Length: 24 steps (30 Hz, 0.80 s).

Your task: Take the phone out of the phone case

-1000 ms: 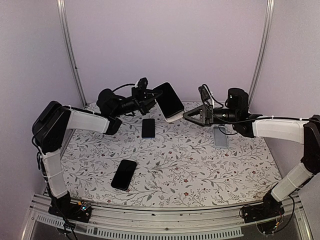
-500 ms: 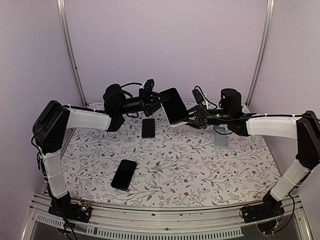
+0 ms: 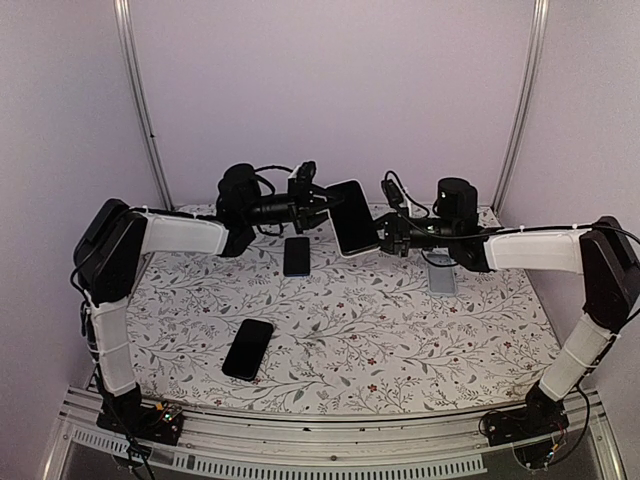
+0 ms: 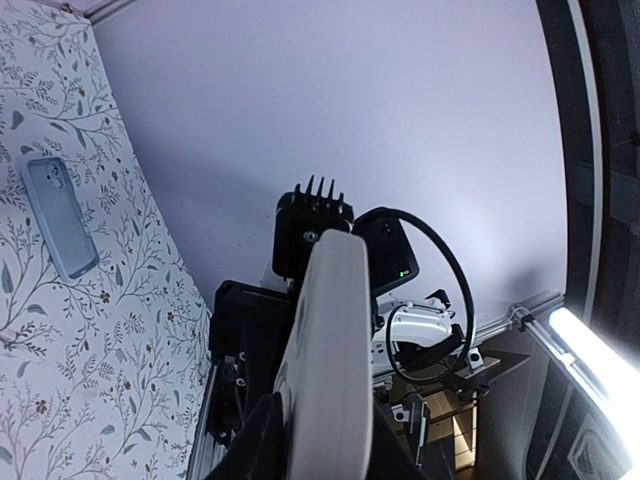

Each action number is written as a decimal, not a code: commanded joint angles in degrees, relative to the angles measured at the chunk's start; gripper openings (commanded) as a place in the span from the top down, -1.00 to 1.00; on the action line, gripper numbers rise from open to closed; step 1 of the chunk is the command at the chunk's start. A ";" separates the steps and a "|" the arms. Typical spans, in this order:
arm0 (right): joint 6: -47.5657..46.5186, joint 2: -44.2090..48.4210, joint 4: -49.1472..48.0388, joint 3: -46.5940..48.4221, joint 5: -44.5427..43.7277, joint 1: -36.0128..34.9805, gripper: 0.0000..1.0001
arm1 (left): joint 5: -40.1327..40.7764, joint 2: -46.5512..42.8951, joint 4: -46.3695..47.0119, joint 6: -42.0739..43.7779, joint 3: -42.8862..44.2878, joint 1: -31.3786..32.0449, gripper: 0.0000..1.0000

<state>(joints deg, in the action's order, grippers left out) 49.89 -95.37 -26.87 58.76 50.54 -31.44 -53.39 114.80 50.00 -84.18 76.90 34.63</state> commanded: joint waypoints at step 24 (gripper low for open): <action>4.21 -3.53 -12.33 2.22 -7.49 1.92 1.00 | 0.79 -13.96 -11.06 11.15 -10.25 -0.18 -0.21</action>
<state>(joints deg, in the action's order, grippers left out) 54.26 -98.67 -32.73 58.76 44.56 -29.91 -51.37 102.24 38.72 -74.11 67.53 33.67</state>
